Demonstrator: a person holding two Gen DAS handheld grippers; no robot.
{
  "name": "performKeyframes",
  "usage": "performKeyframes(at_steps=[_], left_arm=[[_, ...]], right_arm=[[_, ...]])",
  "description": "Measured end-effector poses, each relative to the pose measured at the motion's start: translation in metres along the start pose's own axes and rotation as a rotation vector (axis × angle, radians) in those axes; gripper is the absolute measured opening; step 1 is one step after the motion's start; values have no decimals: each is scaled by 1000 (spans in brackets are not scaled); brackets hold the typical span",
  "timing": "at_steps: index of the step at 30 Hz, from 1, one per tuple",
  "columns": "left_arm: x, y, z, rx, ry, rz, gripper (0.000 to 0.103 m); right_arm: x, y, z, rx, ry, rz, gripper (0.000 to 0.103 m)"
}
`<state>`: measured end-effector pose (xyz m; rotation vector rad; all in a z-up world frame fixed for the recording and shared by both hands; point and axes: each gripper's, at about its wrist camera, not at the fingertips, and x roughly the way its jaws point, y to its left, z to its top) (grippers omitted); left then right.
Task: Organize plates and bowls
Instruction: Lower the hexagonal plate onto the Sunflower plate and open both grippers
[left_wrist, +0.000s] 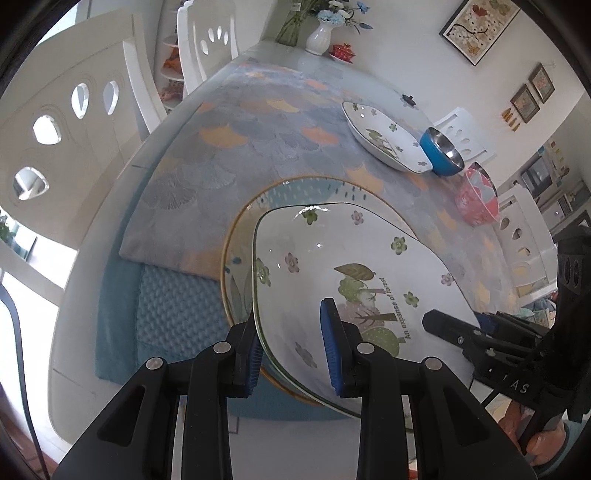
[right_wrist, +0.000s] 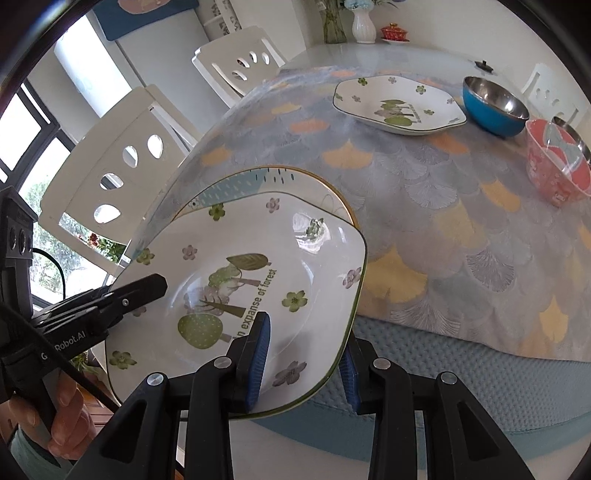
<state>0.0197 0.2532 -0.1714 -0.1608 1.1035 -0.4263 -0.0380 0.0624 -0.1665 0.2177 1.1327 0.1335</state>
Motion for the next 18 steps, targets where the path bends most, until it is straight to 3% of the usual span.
performKeyframes(at_steps=[9, 18], left_arm=[[3, 15, 10, -28, 12, 69, 26], [-12, 20, 12, -45, -6, 44, 25]], right_arm=[[10, 4, 10, 18, 38, -14, 34], [-1, 3, 10, 1, 28, -19, 34]])
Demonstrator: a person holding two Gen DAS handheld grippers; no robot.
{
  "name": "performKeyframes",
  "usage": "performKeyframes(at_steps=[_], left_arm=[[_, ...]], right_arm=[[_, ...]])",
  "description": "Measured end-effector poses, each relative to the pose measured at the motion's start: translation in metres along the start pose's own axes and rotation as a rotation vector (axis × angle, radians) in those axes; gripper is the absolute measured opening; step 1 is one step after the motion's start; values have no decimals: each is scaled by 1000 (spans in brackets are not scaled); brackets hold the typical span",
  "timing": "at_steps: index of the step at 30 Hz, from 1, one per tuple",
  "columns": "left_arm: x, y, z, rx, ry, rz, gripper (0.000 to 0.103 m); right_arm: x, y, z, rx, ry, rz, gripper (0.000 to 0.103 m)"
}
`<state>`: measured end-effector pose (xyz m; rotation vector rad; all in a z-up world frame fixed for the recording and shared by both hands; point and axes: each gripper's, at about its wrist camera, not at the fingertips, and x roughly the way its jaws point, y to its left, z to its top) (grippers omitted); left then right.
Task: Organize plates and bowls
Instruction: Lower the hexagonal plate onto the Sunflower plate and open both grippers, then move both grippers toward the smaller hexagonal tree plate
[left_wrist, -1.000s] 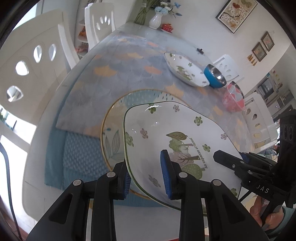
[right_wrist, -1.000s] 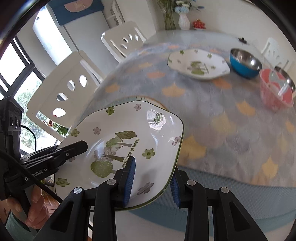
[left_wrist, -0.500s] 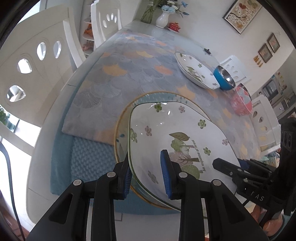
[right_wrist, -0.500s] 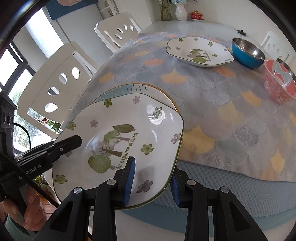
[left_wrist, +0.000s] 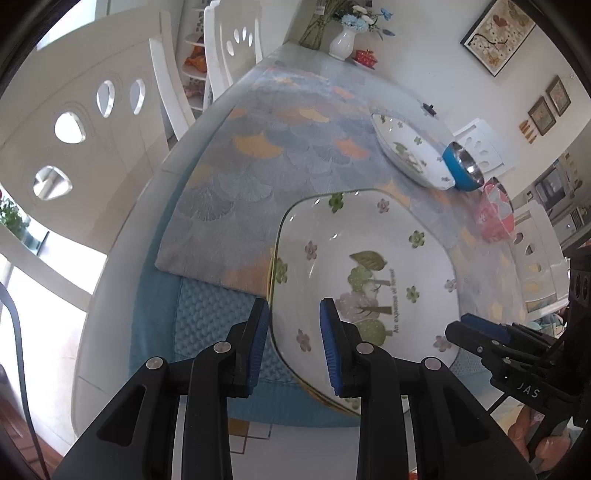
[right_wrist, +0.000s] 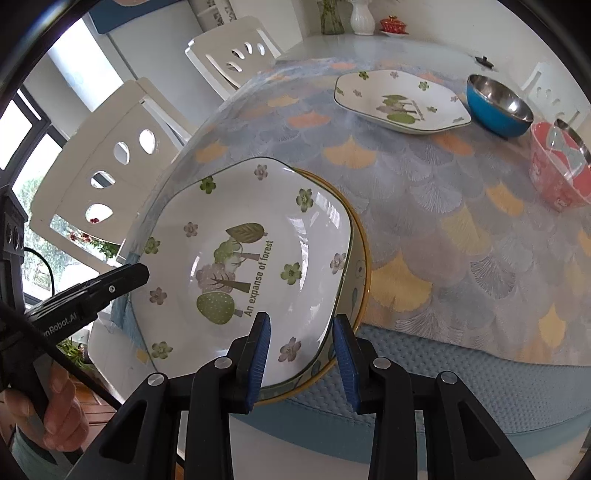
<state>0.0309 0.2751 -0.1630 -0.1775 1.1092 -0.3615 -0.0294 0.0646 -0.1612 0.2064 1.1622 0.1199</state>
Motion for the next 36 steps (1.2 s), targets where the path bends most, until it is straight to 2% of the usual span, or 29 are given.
performKeyframes(at_steps=[9, 12, 15, 23, 25, 27, 30, 34, 36], left_arm=[[-11, -21, 20, 49, -29, -24, 25], [-20, -33, 31, 75, -47, -55, 25], [-41, -42, 49, 75, -98, -129, 25], [-105, -77, 106, 202, -300, -112, 27], [-112, -86, 118, 228, -324, -116, 27], [-111, -92, 129, 247, -333, -119, 27], [-103, -102, 145, 278, -333, -102, 27], [-80, -107, 171, 287, -306, -113, 29], [-65, -108, 183, 283, -275, -134, 35]], right_arm=[[-19, -7, 7, 6, -35, -12, 34], [-25, -12, 13, 22, -41, -15, 34], [-34, -19, 23, 43, -51, -16, 34], [-91, -47, 63, 116, -226, -49, 35], [-105, -54, 73, 136, -269, -57, 45], [-119, -63, 84, 162, -324, -68, 56], [-135, -78, 101, 199, -383, -77, 56], [-137, -93, 121, 242, -402, -91, 57], [-131, -100, 128, 261, -397, -101, 57]])
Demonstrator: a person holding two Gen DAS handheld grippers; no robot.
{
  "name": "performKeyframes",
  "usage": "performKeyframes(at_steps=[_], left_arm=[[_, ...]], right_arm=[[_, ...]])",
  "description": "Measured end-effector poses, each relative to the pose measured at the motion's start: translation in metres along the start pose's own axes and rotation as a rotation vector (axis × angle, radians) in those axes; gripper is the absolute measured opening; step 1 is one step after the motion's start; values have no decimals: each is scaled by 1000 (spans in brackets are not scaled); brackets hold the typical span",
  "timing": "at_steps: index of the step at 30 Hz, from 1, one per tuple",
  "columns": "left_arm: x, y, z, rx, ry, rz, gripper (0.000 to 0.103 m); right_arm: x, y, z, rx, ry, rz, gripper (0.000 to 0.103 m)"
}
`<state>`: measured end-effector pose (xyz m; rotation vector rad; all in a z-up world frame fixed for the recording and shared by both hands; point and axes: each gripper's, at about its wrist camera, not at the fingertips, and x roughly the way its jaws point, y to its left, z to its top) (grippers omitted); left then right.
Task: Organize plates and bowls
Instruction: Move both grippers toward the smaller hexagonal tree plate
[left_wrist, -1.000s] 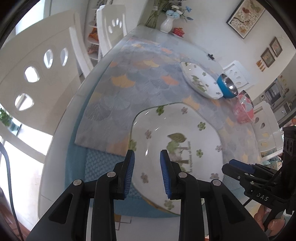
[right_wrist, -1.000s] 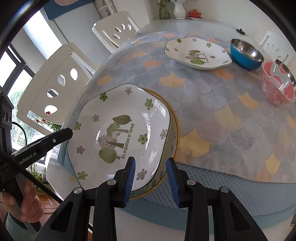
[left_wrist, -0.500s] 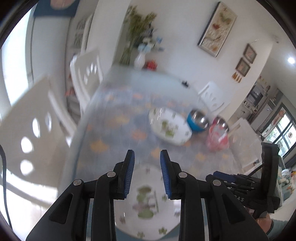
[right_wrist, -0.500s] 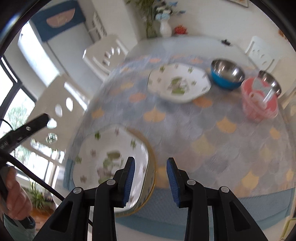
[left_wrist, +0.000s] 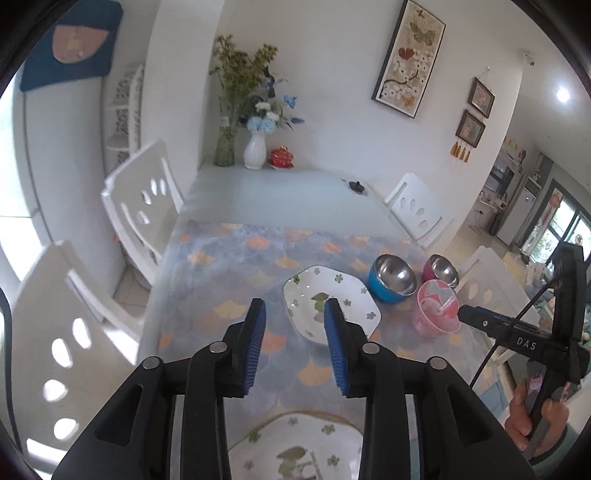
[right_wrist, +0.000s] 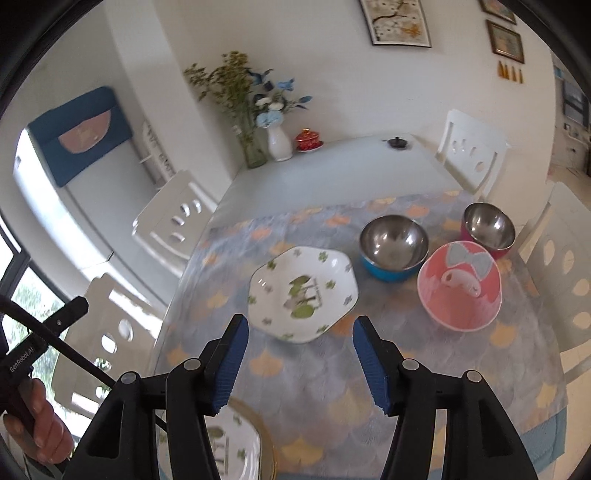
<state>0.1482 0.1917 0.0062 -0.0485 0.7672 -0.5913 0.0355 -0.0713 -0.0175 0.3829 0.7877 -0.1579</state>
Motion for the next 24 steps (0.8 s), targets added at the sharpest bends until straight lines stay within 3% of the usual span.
performKeyframes(at_steps=[3, 6, 13, 17, 21, 24], left_arm=[[35, 10, 9, -39, 62, -31, 38], [84, 15, 10, -46, 171, -5, 38], [188, 18, -10, -70, 408, -58, 38], [214, 15, -16, -63, 453, -110, 38], [235, 15, -17, -49, 477, -81, 38], [238, 17, -13, -54, 453, -61, 38]], right_arm=[[24, -9, 3, 31, 46, -22, 58], [57, -22, 3, 74, 118, -47, 58], [126, -47, 2, 138, 254, -95, 58], [154, -55, 8, 146, 281, -115, 58], [177, -58, 17, 142, 298, -125, 58], [187, -55, 23, 128, 288, -137, 58]])
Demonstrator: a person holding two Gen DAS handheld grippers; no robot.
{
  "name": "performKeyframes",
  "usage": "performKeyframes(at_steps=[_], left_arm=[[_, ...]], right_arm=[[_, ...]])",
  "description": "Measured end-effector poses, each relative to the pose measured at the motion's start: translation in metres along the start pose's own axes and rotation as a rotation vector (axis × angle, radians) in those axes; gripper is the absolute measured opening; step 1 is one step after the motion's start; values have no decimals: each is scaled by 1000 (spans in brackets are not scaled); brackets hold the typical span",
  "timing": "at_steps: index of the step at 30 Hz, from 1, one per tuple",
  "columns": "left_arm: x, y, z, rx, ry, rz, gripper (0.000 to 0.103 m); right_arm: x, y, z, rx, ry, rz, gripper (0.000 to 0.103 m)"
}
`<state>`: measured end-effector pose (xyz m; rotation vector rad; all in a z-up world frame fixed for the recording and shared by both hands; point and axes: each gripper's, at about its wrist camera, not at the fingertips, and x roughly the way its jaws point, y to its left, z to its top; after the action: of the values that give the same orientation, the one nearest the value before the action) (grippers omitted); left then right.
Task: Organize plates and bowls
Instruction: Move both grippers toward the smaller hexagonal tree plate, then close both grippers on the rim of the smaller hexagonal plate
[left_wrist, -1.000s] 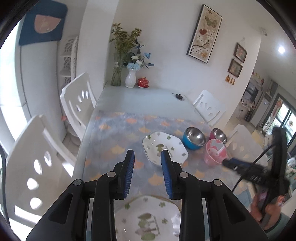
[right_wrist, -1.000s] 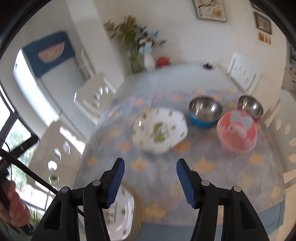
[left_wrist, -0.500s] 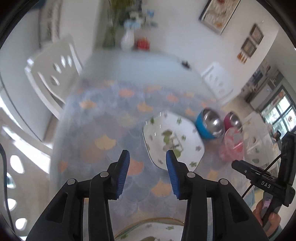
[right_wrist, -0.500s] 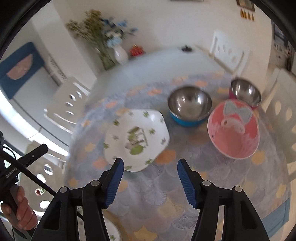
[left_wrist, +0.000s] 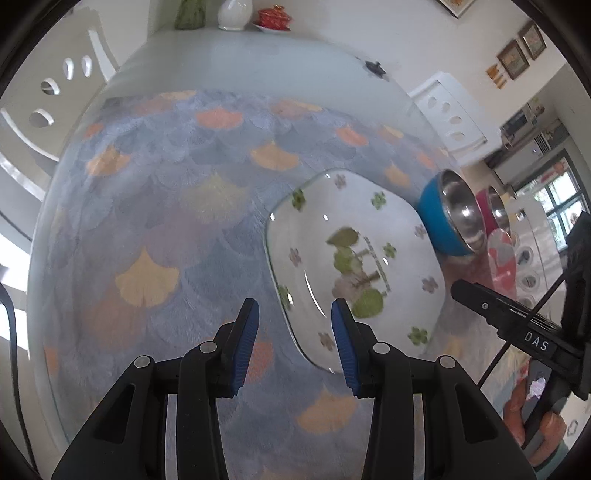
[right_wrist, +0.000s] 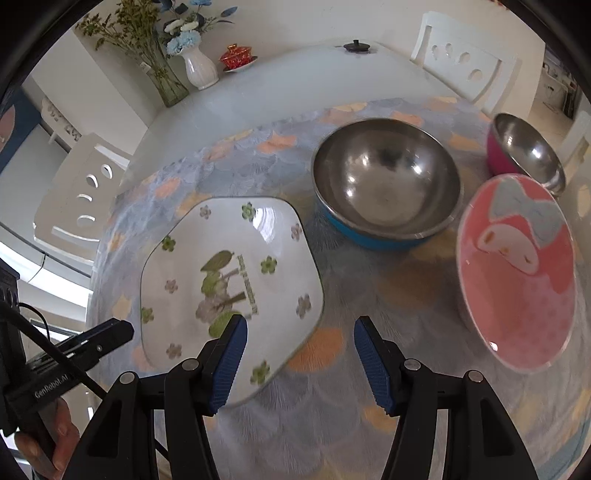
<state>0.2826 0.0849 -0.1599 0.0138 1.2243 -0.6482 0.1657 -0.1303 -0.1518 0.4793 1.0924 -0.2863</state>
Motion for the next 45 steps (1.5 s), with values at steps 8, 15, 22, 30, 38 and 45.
performKeyframes(at_steps=[8, 15, 22, 30, 38, 45], left_arm=[[19, 4, 6, -15, 12, 10, 38], [34, 0, 7, -7, 37, 1, 38], [53, -2, 7, 16, 79, 2, 38], [52, -2, 6, 68, 84, 8, 36], [47, 4, 9, 69, 83, -9, 36], [55, 1, 6, 70, 78, -9, 36]], right_arm=[[18, 5, 2, -50, -2, -59, 58], [33, -1, 3, -54, -18, -81, 58], [59, -8, 13, -24, 21, -12, 37], [57, 1, 0, -15, 47, 36, 26], [45, 18, -37, -50, 53, 60, 27], [62, -1, -7, -47, 55, 84, 27]])
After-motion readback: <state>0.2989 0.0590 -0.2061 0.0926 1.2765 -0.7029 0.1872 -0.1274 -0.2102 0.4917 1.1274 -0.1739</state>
